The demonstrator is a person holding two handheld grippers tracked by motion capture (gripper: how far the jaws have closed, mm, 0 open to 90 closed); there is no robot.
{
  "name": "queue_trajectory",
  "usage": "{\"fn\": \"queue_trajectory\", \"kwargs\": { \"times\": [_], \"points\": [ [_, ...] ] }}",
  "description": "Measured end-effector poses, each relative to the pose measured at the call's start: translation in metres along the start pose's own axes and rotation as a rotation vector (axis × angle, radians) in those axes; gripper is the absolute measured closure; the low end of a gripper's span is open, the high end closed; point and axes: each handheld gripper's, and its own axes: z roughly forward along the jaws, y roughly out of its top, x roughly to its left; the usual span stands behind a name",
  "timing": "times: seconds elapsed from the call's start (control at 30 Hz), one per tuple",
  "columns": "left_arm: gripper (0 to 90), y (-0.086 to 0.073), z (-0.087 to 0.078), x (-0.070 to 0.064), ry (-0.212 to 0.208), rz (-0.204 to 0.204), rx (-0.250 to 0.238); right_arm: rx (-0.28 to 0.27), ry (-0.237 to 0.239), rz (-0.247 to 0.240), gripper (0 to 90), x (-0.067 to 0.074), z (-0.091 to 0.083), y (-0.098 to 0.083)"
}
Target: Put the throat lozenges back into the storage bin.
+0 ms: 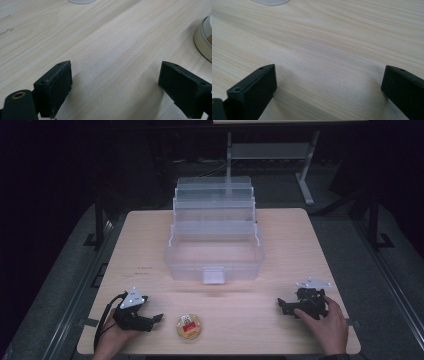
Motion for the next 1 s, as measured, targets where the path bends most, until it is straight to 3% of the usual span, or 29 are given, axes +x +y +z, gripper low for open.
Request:
{"fn": "queue_trajectory", "kwargs": {
  "times": [0.37,0.63,1.0],
  "points": [
    [11.4,-0.0001,-0.0002,0.0009,-0.006,0.005,-0.001,0.000,0.000,0.000,0.0,0.0000,0.0000,0.0000],
    [12.3,0.0043,-0.0002,0.0018,-0.013,0.008,0.029,0.000,0.000,0.000,0.0,0.0000,0.0000,0.0000],
    [12.5,0.0093,-0.0084,-0.0003,-0.026,0.016,0.015,0.000,0.000,0.000,0.0,0.0000,0.0000,0.0000]
  ]
}}
